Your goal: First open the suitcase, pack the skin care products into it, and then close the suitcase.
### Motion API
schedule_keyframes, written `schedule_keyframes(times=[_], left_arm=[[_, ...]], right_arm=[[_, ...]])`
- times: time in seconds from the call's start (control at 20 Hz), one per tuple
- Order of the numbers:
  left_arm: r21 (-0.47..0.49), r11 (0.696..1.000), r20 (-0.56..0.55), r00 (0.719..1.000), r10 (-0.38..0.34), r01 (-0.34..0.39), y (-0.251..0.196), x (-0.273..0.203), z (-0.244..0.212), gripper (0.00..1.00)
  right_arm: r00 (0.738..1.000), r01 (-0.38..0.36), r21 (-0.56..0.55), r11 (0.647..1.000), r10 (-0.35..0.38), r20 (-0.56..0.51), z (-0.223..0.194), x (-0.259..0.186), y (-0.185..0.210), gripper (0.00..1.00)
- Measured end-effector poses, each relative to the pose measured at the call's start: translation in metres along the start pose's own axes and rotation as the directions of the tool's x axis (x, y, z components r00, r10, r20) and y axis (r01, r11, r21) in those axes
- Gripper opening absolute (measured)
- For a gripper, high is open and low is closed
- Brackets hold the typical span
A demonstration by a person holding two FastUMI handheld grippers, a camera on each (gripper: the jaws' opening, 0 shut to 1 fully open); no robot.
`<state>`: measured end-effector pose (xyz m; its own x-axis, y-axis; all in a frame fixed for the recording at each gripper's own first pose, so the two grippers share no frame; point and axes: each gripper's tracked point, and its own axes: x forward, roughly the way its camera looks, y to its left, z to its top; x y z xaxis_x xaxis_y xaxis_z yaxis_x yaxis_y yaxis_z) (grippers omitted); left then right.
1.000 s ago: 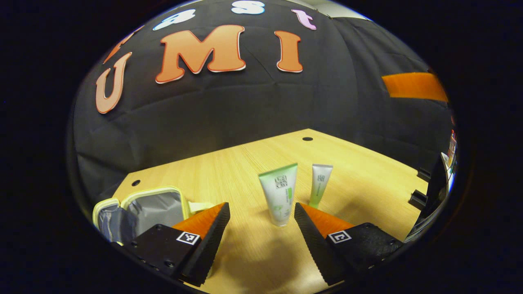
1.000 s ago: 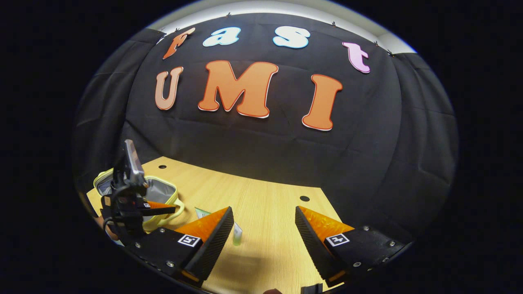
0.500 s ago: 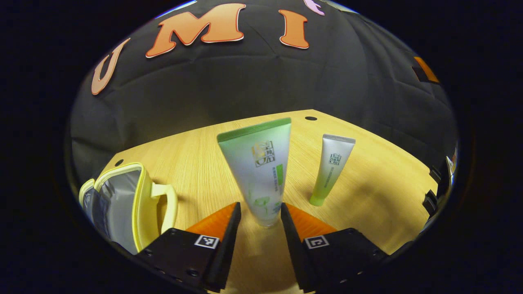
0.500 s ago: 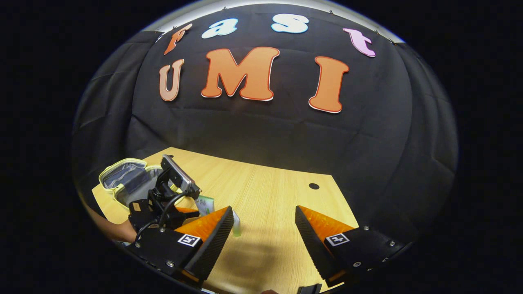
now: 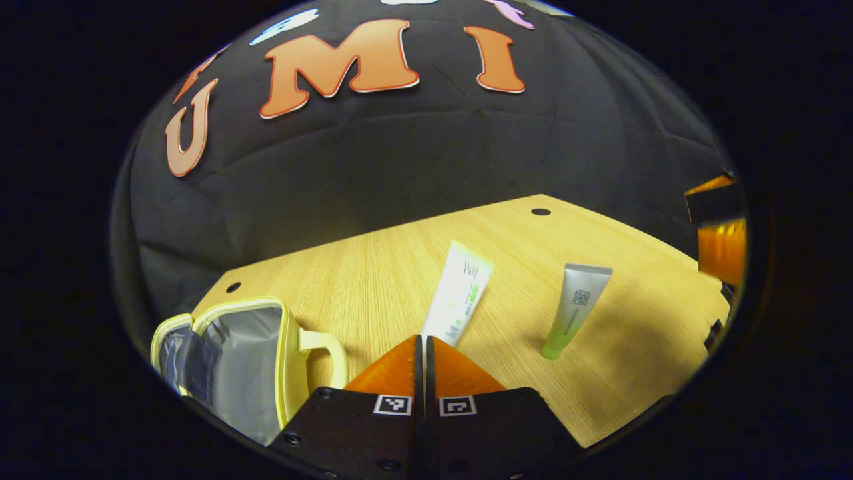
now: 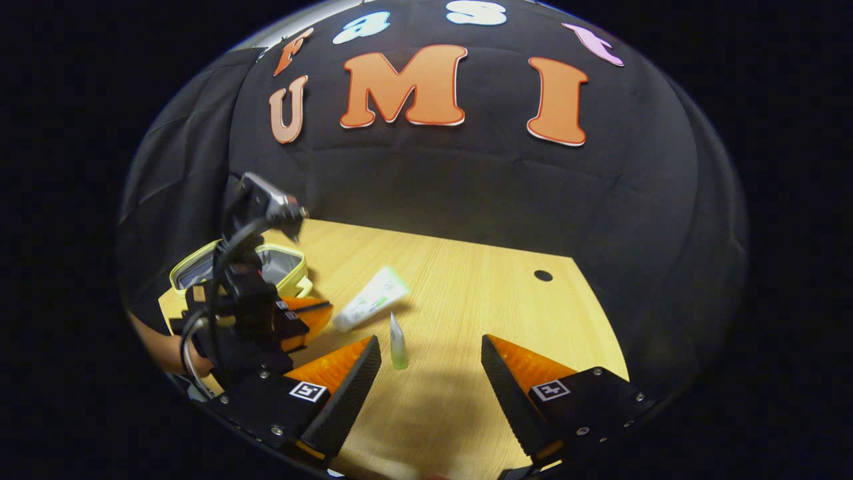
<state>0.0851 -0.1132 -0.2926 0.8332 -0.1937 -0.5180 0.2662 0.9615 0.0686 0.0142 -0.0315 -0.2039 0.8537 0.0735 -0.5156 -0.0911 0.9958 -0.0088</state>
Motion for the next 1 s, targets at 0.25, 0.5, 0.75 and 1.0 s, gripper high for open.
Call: schedule_keyframes(times=[0.25, 0.5, 0.75, 1.0], left_arm=[[0.041, 0.998, -0.064, 0.997, -0.038, 0.040, -0.002, 0.025, -0.009, 0.52], [0.127, 0.992, -0.026, 1.000, -0.016, 0.019, 0.004, 0.050, 0.025, 0.66], [0.223, 0.974, -0.050, 0.998, -0.023, 0.033, 0.018, 0.087, 0.042, 0.78], [0.254, 0.965, -0.118, 0.992, -0.040, 0.069, 0.027, 0.117, 0.046, 0.80]], right_arm=[[0.999, -0.025, 0.018, 1.000, 0.025, -0.026, -0.003, 0.005, -0.002, 0.97], [0.999, 0.027, 0.067, 0.997, -0.025, -0.026, -0.001, 0.006, -0.020, 0.96], [0.997, 0.071, 0.091, 0.993, -0.069, -0.033, 0.001, 0.010, -0.031, 0.96], [0.994, 0.105, 0.124, 0.987, -0.101, -0.037, 0.006, 0.009, -0.034, 0.96]])
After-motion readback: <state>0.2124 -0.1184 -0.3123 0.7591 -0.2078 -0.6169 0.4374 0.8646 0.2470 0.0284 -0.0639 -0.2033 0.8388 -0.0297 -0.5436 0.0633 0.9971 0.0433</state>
